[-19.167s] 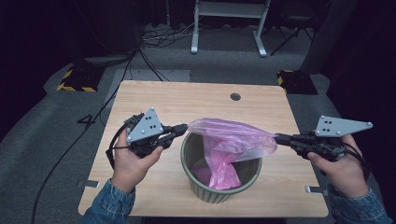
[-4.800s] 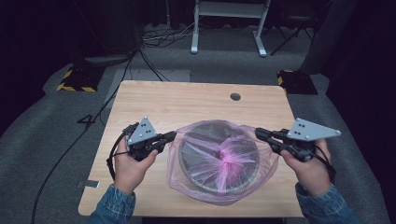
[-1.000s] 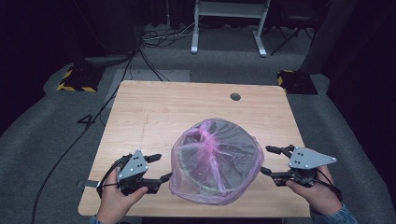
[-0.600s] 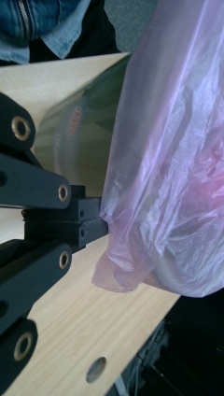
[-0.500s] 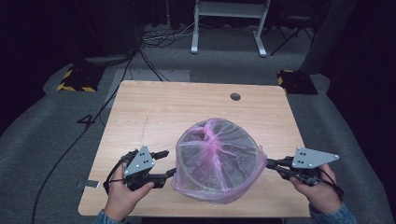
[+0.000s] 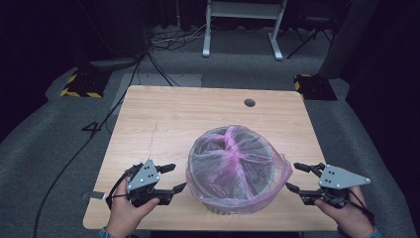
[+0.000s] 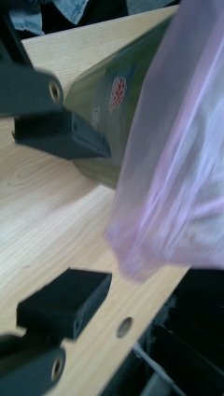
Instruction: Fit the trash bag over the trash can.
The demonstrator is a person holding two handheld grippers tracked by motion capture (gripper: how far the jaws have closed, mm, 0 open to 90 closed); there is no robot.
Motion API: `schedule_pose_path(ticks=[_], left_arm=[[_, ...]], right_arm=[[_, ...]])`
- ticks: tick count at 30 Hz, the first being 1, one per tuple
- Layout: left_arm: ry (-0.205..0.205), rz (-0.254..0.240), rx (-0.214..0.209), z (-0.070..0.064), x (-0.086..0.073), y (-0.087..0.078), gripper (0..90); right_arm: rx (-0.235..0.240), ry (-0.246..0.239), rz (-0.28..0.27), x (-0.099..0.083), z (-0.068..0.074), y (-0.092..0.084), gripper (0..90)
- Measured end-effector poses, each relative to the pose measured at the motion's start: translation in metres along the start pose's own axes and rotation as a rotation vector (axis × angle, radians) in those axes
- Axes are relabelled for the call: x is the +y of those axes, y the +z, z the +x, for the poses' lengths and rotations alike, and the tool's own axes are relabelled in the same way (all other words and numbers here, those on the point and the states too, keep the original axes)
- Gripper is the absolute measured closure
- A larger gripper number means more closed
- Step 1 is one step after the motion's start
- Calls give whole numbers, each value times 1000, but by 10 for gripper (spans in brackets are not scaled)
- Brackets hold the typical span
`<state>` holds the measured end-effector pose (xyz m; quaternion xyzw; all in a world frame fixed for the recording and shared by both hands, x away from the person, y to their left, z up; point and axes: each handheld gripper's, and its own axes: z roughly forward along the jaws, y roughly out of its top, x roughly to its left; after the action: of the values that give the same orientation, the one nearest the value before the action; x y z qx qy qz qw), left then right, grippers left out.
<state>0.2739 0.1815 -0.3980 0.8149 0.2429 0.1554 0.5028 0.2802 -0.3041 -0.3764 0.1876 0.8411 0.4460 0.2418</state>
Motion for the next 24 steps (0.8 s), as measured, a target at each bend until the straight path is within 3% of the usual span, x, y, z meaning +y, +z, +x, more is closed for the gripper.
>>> schedule_pose_path(ticks=[3,6,8,11,13,15,17,22,24], left_arm=[[18,-9,-15,-8,2,-1,296],[47,-19,-47,-17,7,3,284],[67,-26,-68,-22,11,8,275],[96,-39,-91,-27,16,15,264],[103,-45,-108,-30,18,18,270],[112,-34,-89,-32,20,19,302],[109,-41,-86,-31,20,18,406],[64,-54,-97,-25,20,14,848],[61,-30,-98,-24,19,17,900]], right_arm=[[-5,-18,-18,8,8,2,316],[19,13,-37,16,9,6,408],[33,34,-41,21,8,9,550],[47,68,-44,26,9,11,665],[83,96,-40,28,12,11,769],[117,103,-26,29,15,12,835],[137,99,-14,28,17,12,872],[164,94,-2,26,20,10,900],[176,96,15,22,20,12,900]])
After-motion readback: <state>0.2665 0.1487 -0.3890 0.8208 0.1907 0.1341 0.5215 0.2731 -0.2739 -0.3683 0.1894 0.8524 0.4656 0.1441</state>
